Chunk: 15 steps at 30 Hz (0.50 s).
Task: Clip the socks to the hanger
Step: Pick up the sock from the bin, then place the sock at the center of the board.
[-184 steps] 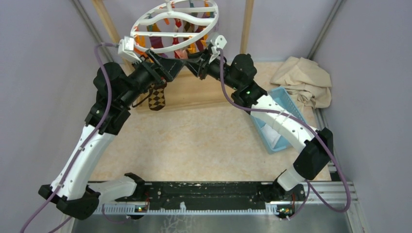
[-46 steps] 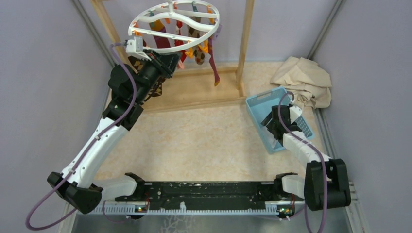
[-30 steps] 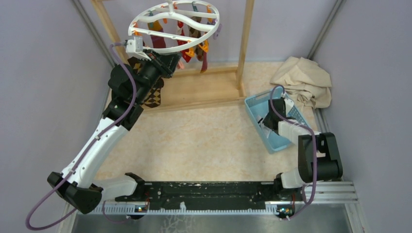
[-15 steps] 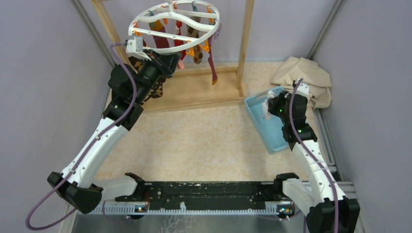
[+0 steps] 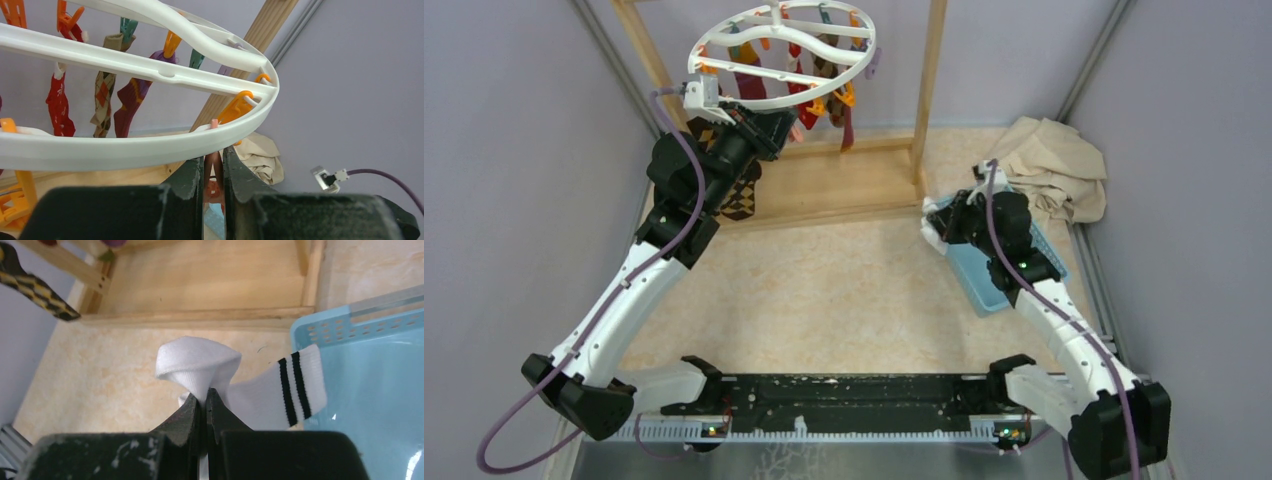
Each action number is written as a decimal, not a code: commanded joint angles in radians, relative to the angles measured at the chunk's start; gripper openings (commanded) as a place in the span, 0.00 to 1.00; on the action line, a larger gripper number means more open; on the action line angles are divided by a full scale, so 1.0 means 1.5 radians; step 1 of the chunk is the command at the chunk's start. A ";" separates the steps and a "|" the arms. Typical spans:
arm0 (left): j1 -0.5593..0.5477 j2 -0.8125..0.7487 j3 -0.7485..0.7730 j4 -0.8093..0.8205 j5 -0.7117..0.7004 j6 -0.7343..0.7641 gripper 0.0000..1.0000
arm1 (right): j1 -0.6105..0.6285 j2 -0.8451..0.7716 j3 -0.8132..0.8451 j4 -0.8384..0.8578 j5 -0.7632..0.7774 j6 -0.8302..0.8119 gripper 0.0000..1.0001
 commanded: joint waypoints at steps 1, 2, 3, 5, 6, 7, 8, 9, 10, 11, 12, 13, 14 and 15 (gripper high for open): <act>-0.006 0.002 -0.001 -0.027 0.046 0.003 0.10 | 0.097 0.050 0.027 -0.006 0.118 -0.092 0.00; -0.006 0.000 -0.001 -0.027 0.045 0.003 0.10 | 0.111 0.061 0.020 0.002 0.139 -0.097 0.00; -0.005 0.000 -0.001 -0.027 0.046 0.004 0.10 | 0.120 0.072 0.010 0.014 0.146 -0.098 0.00; -0.006 -0.001 -0.001 -0.029 0.043 0.007 0.10 | 0.136 0.094 -0.006 0.034 0.164 -0.097 0.00; -0.006 -0.002 -0.002 -0.032 0.039 0.009 0.10 | 0.155 0.107 -0.008 0.037 0.185 -0.102 0.00; -0.006 -0.003 -0.002 -0.032 0.038 0.010 0.10 | 0.172 0.119 -0.006 0.034 0.214 -0.107 0.00; -0.006 -0.005 -0.003 -0.032 0.036 0.011 0.10 | 0.192 0.134 0.000 0.027 0.246 -0.111 0.00; -0.005 -0.004 -0.004 -0.033 0.036 0.012 0.10 | 0.210 0.146 0.007 0.021 0.270 -0.115 0.00; -0.006 -0.004 -0.004 -0.033 0.036 0.012 0.10 | 0.230 0.157 0.014 0.018 0.287 -0.119 0.00; -0.006 -0.003 -0.005 -0.034 0.036 0.013 0.10 | 0.246 0.169 0.020 0.015 0.300 -0.121 0.05; -0.006 -0.002 -0.004 -0.034 0.037 0.013 0.10 | 0.261 0.177 0.025 0.015 0.301 -0.122 0.13; -0.006 -0.001 -0.005 -0.034 0.038 0.013 0.10 | 0.275 0.186 0.028 0.021 0.297 -0.120 0.20; -0.006 -0.001 -0.006 -0.034 0.036 0.014 0.10 | 0.286 0.193 0.029 0.028 0.292 -0.115 0.27; -0.006 -0.001 -0.007 -0.034 0.035 0.014 0.10 | 0.295 0.198 0.029 0.036 0.286 -0.111 0.31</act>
